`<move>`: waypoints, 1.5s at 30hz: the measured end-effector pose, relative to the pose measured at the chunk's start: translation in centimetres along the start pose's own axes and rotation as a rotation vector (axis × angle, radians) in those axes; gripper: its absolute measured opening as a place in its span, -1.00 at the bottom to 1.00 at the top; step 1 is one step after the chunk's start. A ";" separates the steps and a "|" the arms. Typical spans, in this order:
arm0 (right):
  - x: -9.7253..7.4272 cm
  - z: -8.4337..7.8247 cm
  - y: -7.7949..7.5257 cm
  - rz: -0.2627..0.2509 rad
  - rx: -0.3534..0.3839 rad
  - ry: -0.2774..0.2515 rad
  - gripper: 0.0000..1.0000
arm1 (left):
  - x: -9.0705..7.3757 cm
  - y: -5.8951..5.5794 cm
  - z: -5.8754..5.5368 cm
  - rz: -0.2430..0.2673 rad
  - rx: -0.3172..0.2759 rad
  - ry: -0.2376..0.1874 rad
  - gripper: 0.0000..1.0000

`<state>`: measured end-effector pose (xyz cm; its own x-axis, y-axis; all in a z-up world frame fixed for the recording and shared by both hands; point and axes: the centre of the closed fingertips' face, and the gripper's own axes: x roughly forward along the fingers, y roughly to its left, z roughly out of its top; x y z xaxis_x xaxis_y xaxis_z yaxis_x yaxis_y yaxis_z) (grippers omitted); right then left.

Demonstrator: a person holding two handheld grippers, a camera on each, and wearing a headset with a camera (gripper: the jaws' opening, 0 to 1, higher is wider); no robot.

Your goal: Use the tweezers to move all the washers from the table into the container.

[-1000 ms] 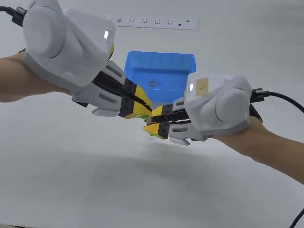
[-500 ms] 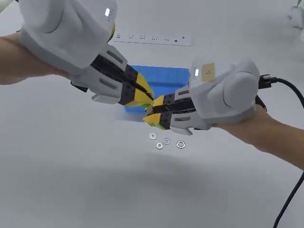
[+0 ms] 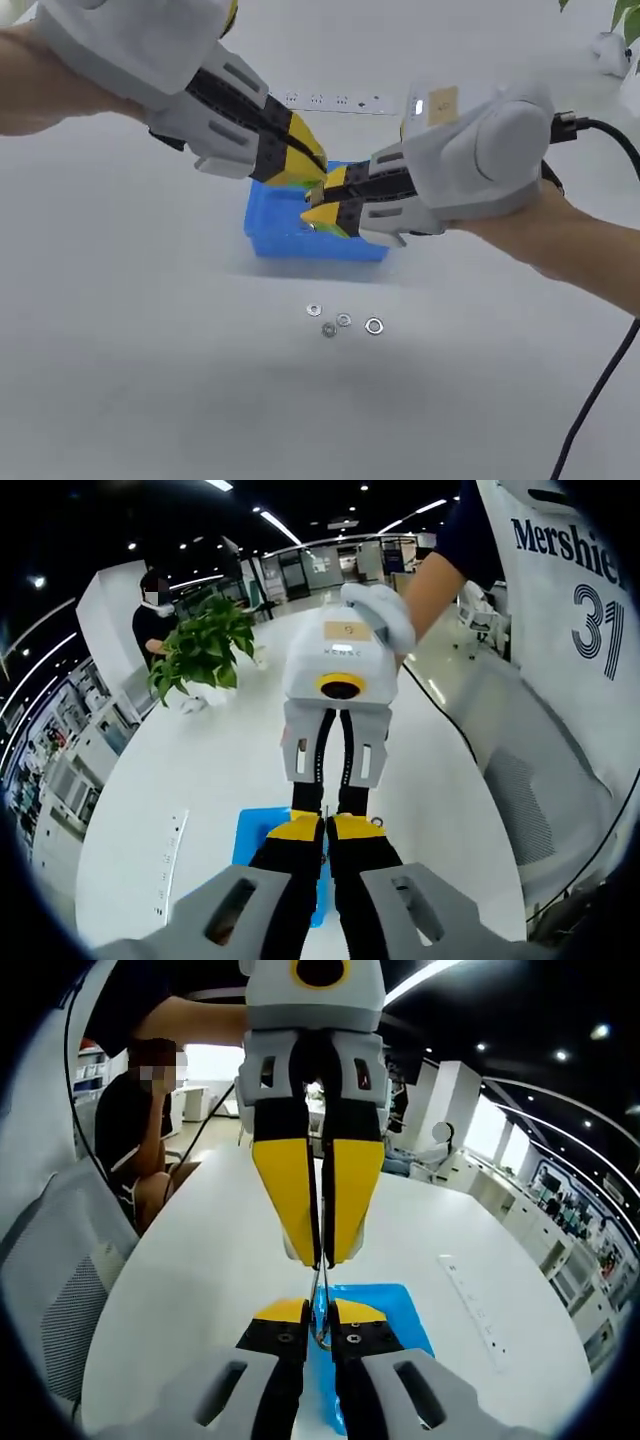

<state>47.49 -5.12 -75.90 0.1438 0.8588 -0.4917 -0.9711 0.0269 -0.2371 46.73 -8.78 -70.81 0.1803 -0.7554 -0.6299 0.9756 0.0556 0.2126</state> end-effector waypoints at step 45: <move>4.3 -7.9 -4.1 -0.005 0.130 0.087 -0.78 | 6.4 4.4 -6.1 -0.050 -0.080 0.000 -0.88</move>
<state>53.60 -5.55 -83.64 0.1596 0.8112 -0.5626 -0.9859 0.1023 -0.1321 52.92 -9.41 -78.43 0.1316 -0.7583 -0.6385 0.9902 0.0704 0.1205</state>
